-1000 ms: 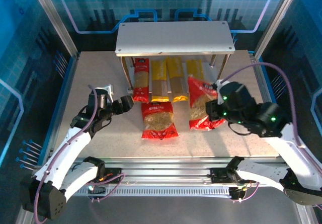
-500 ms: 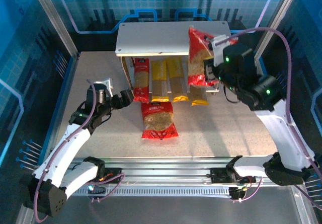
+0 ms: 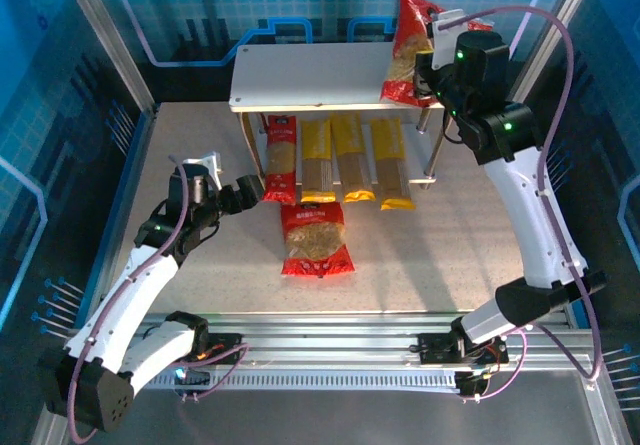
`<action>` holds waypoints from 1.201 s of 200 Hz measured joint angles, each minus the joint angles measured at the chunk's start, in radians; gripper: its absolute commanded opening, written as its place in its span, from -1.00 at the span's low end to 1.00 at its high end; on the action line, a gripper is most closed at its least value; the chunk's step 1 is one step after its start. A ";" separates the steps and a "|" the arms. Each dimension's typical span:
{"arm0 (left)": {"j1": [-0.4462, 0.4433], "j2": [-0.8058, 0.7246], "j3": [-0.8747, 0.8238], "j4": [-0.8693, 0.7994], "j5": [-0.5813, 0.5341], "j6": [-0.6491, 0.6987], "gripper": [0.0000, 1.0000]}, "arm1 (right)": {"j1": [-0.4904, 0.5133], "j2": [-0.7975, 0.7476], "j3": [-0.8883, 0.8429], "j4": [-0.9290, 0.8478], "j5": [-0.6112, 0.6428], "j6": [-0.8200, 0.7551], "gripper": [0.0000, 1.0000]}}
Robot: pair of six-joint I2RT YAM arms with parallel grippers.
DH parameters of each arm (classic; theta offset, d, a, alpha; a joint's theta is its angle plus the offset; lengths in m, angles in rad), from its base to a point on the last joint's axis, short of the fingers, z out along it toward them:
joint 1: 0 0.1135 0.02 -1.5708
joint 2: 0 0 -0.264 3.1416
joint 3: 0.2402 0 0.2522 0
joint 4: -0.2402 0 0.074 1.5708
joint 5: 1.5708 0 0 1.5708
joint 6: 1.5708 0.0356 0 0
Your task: Place and organize the pasta boxes and bags onto the shelf
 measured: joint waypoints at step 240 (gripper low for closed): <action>0.034 -0.039 0.000 -0.027 -0.002 0.002 0.99 | -0.044 0.172 -0.015 0.145 -0.115 -0.204 0.29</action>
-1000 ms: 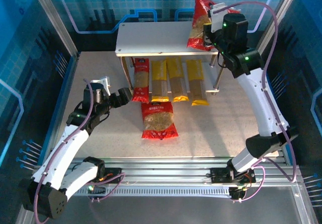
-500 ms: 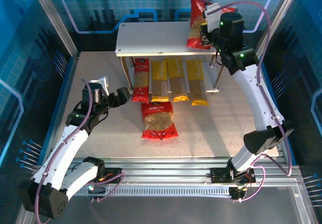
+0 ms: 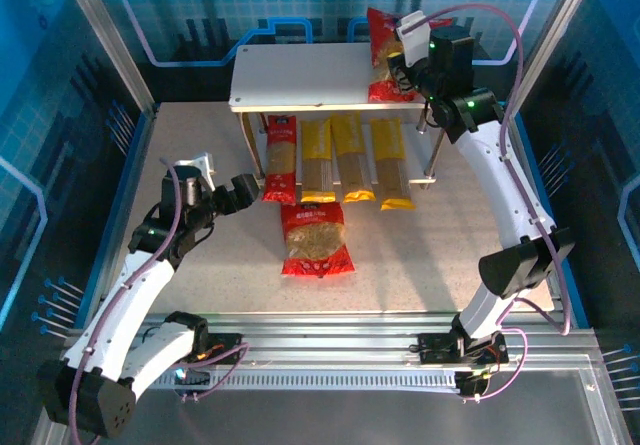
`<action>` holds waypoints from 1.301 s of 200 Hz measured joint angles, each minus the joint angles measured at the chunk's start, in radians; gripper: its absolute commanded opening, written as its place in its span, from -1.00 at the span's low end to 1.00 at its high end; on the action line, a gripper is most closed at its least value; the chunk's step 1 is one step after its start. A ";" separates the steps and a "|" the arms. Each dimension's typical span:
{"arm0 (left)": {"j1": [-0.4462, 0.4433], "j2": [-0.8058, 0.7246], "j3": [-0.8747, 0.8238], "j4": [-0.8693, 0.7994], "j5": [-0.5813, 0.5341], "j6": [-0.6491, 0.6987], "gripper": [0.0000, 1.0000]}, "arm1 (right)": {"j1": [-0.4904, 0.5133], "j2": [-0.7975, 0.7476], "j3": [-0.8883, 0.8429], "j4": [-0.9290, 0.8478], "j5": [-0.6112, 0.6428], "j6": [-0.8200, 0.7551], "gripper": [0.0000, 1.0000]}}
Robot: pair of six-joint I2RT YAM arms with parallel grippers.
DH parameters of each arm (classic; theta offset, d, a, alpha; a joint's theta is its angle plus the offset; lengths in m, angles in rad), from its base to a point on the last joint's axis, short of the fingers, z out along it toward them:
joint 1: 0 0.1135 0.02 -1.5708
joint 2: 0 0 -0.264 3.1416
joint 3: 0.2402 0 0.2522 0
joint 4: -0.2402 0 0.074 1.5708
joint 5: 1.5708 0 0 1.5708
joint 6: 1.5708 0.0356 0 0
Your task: Place and organize the pasta boxes and bags onto the shelf
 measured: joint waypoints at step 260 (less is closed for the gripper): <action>0.002 -0.021 -0.015 -0.055 0.002 0.003 0.92 | -0.104 0.010 0.105 -0.293 0.002 0.271 -0.69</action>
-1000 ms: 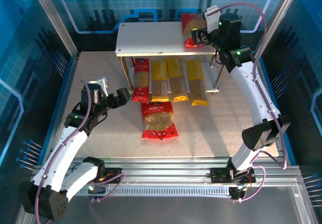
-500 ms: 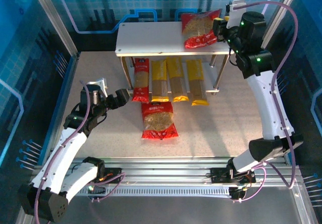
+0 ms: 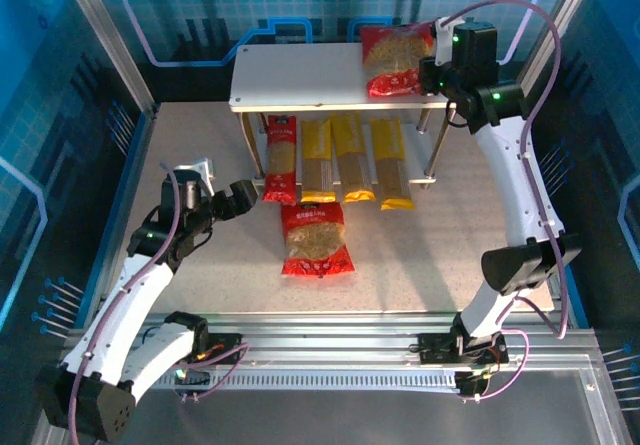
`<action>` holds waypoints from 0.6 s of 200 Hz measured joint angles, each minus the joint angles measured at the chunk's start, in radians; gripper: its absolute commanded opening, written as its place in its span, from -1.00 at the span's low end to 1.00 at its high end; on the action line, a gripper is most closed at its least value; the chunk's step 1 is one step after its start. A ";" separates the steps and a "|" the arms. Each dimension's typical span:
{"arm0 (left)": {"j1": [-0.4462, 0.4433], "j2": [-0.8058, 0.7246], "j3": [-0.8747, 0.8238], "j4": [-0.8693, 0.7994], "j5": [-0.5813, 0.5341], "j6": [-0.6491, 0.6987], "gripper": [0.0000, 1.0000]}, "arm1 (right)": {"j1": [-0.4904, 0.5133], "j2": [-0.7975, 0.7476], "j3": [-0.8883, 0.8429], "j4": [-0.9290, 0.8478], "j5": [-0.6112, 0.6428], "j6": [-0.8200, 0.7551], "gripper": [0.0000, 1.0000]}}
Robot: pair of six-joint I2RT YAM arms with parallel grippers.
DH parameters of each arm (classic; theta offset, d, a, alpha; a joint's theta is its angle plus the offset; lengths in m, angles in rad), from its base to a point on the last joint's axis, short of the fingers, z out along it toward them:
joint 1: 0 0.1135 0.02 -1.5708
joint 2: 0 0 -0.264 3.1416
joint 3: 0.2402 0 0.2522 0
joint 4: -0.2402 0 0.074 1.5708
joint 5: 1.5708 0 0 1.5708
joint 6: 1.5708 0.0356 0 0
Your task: Place and organize the pasta boxes and bags onto the shelf
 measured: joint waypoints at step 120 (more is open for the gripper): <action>-0.163 0.003 -0.075 -0.053 -0.027 -0.020 0.96 | -0.034 -0.300 -0.279 -0.013 0.007 0.064 0.50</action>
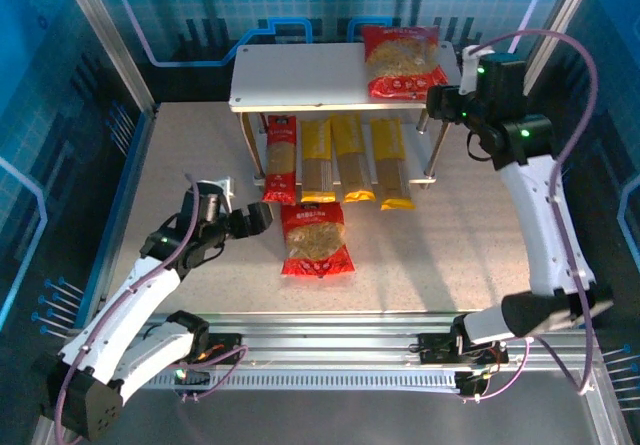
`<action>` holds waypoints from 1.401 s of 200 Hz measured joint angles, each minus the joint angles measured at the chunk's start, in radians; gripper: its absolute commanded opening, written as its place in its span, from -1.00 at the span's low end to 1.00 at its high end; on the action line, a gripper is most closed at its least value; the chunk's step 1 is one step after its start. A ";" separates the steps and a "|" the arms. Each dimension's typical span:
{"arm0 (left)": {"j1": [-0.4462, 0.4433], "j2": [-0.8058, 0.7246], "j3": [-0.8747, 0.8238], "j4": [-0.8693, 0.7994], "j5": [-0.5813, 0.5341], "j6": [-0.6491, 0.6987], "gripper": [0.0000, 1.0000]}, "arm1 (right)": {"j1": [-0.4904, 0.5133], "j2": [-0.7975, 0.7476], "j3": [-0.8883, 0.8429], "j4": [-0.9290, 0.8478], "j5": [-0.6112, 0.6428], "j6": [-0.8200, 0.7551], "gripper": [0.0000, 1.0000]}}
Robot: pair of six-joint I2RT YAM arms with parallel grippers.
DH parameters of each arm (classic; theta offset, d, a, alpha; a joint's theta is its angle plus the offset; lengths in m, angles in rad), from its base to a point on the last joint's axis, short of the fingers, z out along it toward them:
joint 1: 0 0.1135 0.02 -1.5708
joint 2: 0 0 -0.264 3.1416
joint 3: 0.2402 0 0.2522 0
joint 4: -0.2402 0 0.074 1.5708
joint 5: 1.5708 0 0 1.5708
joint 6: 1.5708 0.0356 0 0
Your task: Place and organize the pasta boxes and bags onto the shelf
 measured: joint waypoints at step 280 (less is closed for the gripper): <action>-0.480 0.795 0.330 -0.048 -0.376 -0.393 0.98 | 0.179 -0.481 -0.558 0.196 -0.231 0.177 0.88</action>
